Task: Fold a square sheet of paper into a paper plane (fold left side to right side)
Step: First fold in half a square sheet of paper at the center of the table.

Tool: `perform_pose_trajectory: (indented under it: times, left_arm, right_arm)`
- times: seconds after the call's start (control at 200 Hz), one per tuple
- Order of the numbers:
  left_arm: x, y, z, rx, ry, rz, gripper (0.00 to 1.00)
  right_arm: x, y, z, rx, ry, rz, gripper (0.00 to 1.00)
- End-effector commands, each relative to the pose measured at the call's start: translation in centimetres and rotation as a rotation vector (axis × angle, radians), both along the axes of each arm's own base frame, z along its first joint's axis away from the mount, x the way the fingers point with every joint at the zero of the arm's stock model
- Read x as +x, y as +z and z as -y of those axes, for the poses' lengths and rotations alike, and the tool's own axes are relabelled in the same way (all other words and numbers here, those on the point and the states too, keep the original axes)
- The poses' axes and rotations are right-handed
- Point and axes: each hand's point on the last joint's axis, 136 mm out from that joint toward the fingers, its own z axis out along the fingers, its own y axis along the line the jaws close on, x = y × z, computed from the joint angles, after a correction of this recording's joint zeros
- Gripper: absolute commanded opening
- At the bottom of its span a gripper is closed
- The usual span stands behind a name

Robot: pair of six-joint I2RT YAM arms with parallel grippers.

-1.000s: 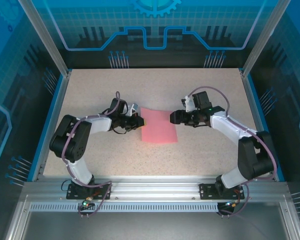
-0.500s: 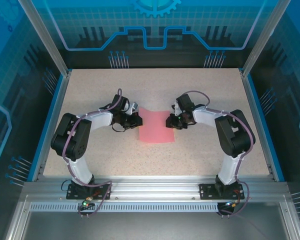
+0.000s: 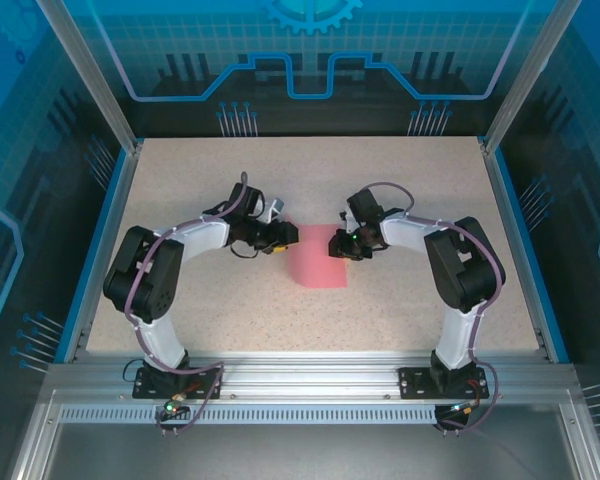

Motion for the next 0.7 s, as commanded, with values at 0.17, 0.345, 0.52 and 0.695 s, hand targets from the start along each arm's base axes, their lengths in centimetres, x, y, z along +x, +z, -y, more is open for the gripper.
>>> perform_pose_trajectory:
  times: [0.17,0.345,0.52,0.695]
  left_arm:
    - [0.1,1.6,4.0,-0.078,-0.075,0.007,0.52]
    - [0.5,0.8,4.3,-0.067,-0.065,-0.005,0.47]
    - [0.6,0.3,4.3,-0.047,-0.052,-0.003,0.30]
    - [0.6,-0.1,4.4,-0.030,-0.048,-0.004,0.18]
  right_arm:
    - [-0.5,0.8,-1.4,0.111,-0.007,0.029,0.37]
    - [0.8,4.4,-0.3,0.161,-0.058,0.127,0.40]
    - [0.6,7.3,-0.2,0.276,-0.059,0.178,0.46]
    - [0.2,9.1,-2.4,0.452,-0.027,0.173,0.53]
